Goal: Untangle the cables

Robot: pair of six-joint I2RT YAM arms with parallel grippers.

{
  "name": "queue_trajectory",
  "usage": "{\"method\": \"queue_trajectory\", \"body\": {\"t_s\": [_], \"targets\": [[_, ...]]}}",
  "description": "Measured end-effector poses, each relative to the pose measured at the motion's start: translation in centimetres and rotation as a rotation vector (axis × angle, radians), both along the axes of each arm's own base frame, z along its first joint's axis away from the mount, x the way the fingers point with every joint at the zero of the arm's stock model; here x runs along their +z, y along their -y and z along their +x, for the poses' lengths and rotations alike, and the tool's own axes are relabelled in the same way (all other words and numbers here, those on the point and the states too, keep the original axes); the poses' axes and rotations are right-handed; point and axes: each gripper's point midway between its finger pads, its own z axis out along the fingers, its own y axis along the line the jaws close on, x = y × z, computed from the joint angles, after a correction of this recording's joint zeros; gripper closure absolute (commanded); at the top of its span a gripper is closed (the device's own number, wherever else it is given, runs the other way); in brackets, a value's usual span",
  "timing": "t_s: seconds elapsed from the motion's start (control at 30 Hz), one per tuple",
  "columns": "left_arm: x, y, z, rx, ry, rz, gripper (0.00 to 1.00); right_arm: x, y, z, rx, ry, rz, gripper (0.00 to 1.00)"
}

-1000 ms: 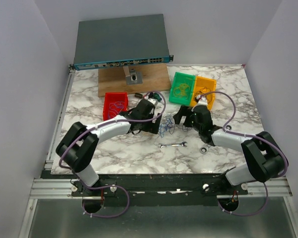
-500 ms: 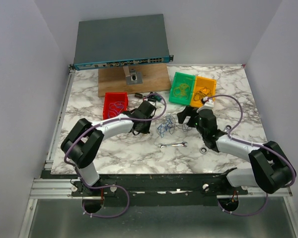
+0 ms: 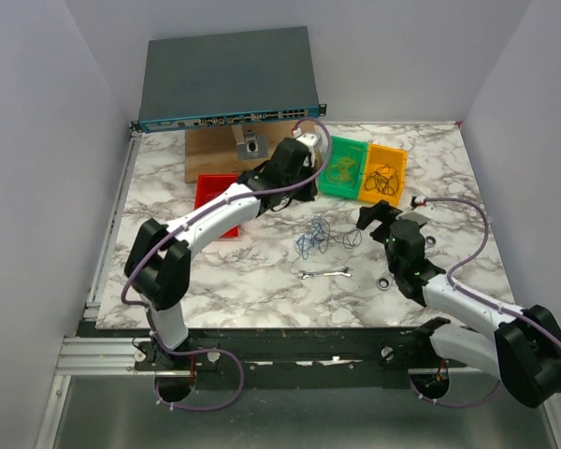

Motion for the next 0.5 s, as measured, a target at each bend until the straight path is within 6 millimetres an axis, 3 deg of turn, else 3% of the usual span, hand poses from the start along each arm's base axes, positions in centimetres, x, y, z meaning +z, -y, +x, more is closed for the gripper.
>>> {"method": "queue_trajectory", "body": {"t_s": [0.1, 0.23, 0.27, 0.3, 0.37, 0.4, 0.5], "targets": [[2.3, 3.4, 2.2, -0.044, 0.039, -0.088, 1.0, 0.5, 1.2, -0.6, -0.05, 0.029, 0.014, 0.05], [3.1, 7.0, 5.0, -0.092, 0.063, -0.152, 1.0, 0.3, 2.1, -1.3, -0.082, 0.043, 0.017, 0.05], [3.2, 8.1, 6.0, -0.099, 0.073, -0.165, 0.95, 0.2, 2.2, -1.3, -0.085, 0.041, 0.016, 0.04], [3.1, 9.0, 7.0, -0.104, 0.082, -0.175, 0.84, 0.2, 2.2, -1.3, -0.088, 0.04, 0.017, 0.04], [3.2, 10.8, 9.0, -0.112, 0.101, -0.189, 0.48, 0.2, 2.3, -1.3, -0.091, 0.042, 0.018, 0.04], [3.1, 11.4, 9.6, -0.11, 0.105, -0.196, 0.36, 0.2, 2.3, -1.3, -0.092, 0.043, 0.018, 0.04], [2.6, 13.0, 11.7, -0.112, 0.118, -0.202, 0.2, 0.3, 2.2, -1.3, -0.091, 0.046, 0.021, 0.04]]}}
